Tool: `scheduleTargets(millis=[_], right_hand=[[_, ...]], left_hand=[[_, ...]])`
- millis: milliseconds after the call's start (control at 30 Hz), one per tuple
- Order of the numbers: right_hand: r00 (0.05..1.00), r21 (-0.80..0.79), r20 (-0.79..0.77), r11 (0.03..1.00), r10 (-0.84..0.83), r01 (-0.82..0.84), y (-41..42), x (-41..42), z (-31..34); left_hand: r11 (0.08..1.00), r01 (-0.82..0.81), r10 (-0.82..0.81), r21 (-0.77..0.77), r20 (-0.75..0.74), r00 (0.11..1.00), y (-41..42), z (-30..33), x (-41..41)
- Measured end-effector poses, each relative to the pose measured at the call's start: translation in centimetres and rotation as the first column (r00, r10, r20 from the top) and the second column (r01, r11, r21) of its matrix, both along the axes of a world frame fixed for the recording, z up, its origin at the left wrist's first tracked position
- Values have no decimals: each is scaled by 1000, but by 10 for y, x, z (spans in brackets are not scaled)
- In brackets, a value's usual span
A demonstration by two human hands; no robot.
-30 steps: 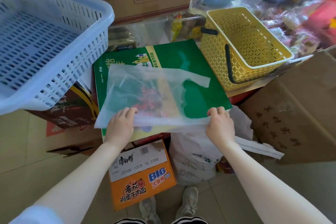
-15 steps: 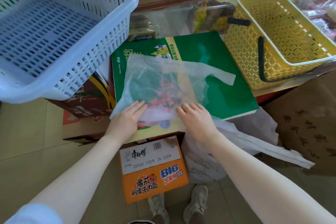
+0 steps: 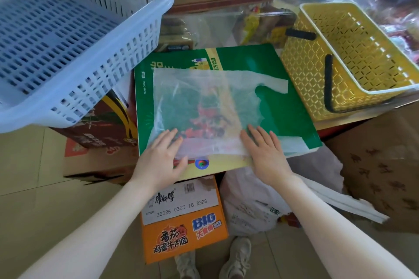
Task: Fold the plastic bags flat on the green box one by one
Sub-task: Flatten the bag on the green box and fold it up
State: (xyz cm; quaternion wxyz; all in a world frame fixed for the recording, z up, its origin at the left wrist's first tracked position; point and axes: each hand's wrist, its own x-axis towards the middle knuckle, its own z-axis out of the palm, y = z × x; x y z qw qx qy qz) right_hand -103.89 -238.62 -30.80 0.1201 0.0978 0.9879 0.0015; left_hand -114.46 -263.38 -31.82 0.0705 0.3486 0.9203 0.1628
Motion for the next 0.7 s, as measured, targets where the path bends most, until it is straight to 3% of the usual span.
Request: scheduleTargets(millis=[33, 100, 233, 467, 567, 700], right_hand=[[999, -63, 33, 998, -15, 17, -2, -2, 5], [998, -139, -67, 990, 4, -13, -15, -4, 14], [951, -117, -273, 976, 147, -184, -45, -8, 3], [913, -51, -390, 987, 122, -154, -18, -13, -8], [880, -60, -468, 991, 79, -120, -14, -12, -8], [880, -133, -470, 981, 61, -139, -15, -26, -1]], left_hand=[[1000, -17, 17, -6, -19, 1000, 5, 2, 0], [999, -40, 40, -6, -41, 998, 18, 4, 0], [990, 25, -30, -140, -37, 999, 35, 2, -6], [957, 30, -37, -290, -17, 999, 15, -14, -13], [971, 29, -34, -236, -14, 999, 13, -13, -14], [998, 60, -60, 10, 24, 998, 13, -6, -19]])
